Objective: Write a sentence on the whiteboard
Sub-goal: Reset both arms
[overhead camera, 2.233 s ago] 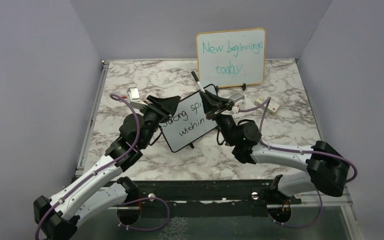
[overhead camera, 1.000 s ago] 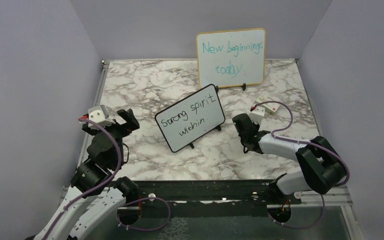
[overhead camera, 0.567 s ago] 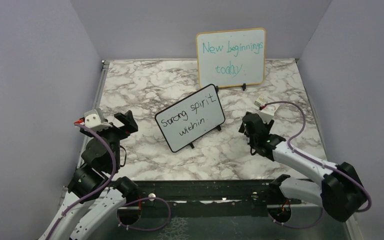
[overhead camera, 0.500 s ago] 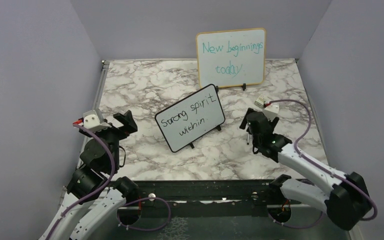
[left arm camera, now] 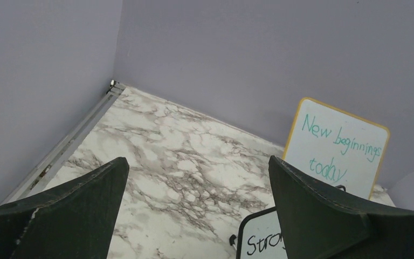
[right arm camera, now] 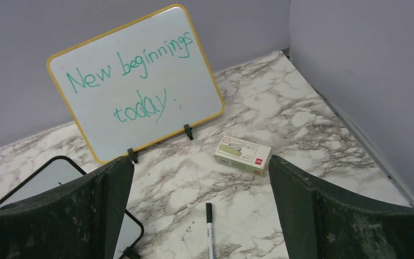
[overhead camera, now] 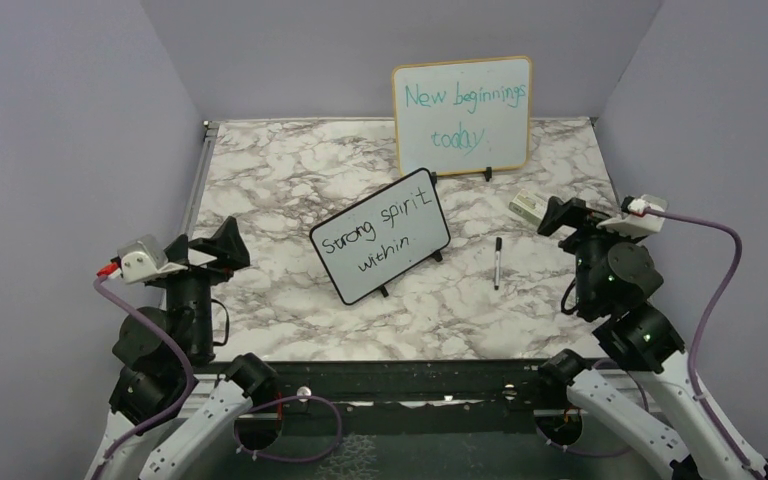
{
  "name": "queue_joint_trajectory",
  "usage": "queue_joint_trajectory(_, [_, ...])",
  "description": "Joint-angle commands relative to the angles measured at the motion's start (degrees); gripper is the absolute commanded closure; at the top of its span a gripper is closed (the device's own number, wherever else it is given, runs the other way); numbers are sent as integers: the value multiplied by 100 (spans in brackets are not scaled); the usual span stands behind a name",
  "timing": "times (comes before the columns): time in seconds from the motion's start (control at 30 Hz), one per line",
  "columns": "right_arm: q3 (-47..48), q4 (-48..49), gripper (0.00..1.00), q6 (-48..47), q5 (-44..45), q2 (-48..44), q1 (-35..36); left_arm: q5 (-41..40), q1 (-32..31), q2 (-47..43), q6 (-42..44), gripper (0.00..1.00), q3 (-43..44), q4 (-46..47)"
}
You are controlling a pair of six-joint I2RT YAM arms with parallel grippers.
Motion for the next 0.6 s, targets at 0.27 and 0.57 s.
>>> queue_joint_trajectory(0.27, [-636,721,0,-1523,181,-323,-19,-91,26,-823,271,1,-735,597])
queue_joint_trajectory(0.57, [-784,839,0,-1506,167,-375,-14,-104,26,-828,235,1,-779,591])
